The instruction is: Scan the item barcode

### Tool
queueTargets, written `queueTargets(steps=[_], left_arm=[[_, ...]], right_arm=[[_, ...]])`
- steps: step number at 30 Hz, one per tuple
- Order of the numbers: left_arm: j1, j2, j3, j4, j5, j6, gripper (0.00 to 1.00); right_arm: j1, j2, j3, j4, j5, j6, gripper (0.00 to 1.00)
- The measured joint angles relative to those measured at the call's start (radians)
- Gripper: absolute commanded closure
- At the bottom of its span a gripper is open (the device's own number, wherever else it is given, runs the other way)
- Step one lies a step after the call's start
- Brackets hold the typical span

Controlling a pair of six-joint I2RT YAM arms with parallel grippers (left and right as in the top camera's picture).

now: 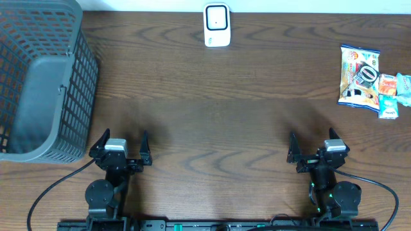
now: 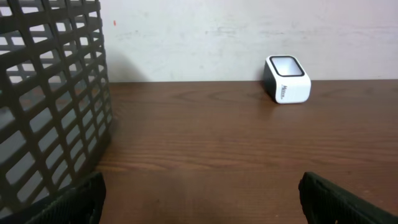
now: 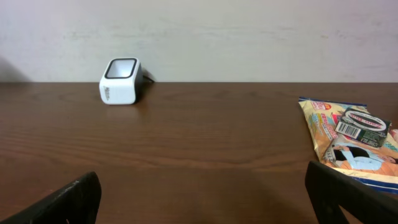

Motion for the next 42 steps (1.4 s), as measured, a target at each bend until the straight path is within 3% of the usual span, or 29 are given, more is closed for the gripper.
queueTargets(steps=[42], left_arm=[[0.0,0.0,0.001,-0.01,-0.066,-0.05,0.02]], right_arm=[[0.0,0.0,0.0,0.0,0.0,0.0,0.01]])
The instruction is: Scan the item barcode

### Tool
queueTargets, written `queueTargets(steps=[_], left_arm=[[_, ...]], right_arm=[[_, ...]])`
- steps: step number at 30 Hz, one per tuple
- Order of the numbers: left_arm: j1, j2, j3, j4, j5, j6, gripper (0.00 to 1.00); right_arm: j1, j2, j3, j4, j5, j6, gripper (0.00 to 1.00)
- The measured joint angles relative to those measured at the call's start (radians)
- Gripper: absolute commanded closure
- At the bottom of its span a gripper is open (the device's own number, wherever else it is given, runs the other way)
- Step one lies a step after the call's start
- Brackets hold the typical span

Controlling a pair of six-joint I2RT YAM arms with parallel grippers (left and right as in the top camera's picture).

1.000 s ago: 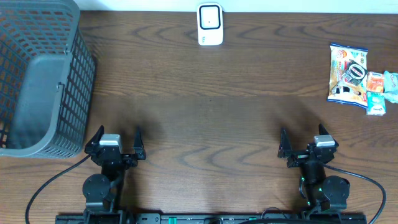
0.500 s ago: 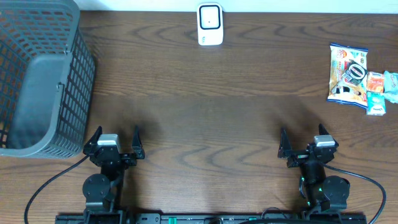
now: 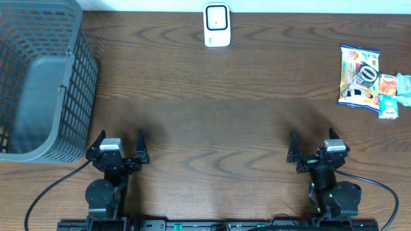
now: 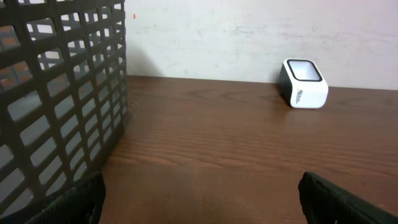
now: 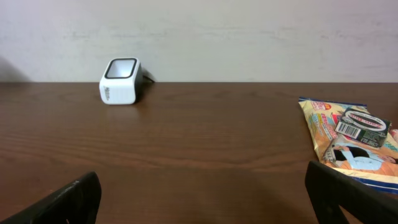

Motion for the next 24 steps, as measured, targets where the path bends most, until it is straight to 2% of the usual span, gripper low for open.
queueTargets(steps=[24], left_arm=[[0.0,0.0,0.0,0.0,0.0,-0.029,0.02]], right_arm=[[0.0,0.0,0.0,0.0,0.0,0.0,0.01]])
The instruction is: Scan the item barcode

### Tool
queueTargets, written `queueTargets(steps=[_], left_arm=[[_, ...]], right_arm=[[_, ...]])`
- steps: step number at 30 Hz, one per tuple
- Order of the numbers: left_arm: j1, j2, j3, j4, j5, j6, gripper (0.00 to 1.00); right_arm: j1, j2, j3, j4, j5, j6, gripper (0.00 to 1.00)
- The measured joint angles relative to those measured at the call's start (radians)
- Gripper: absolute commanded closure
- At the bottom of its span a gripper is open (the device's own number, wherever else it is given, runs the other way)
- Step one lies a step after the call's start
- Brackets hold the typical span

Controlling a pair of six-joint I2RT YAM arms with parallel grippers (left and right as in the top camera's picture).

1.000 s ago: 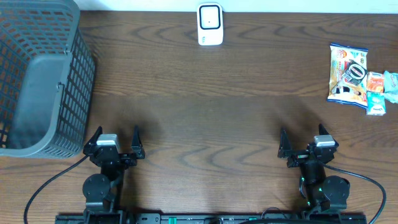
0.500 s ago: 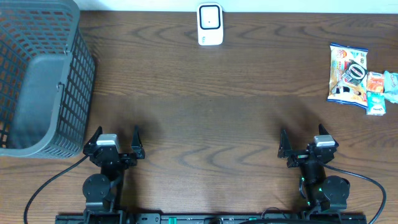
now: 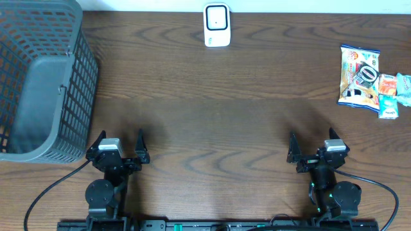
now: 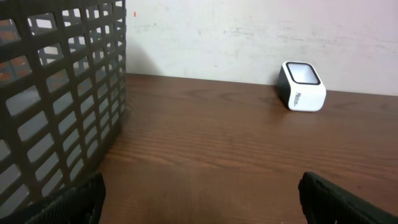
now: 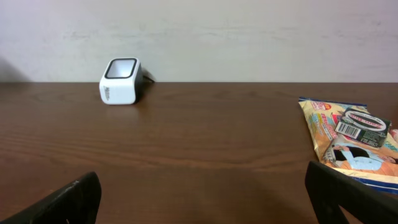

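A white barcode scanner stands at the table's far edge, also seen as the scanner and the scanner. Snack packets lie at the far right; the nearest packet shows a barcode label. My left gripper rests open near the front edge, its fingertips wide apart with nothing between them. Open too and holding nothing, my right gripper sits at the front right, one fingertip close to the packet.
A large grey mesh basket fills the far left corner, close to the left gripper. Small teal and orange packets lie beside the big snack bag. A pale wall runs behind the table's far edge.
The left wrist view has tilted very slightly, so the scanner sits a little lower in it. The right arm and all objects are unchanged.
At first the left gripper pointed a bit to the right of where it points now, with the basket taking less of its view. Then it had turned slightly left, toward the basket. Both grippers stayed open, and the right arm never moved.
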Motion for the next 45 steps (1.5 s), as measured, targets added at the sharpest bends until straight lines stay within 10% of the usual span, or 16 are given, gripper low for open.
queueTargets(steps=[45], left_arm=[[0.0,0.0,0.0,0.001,0.0,0.108,0.02]], right_arm=[[0.0,0.0,0.0,0.0,0.0,0.0,0.01]])
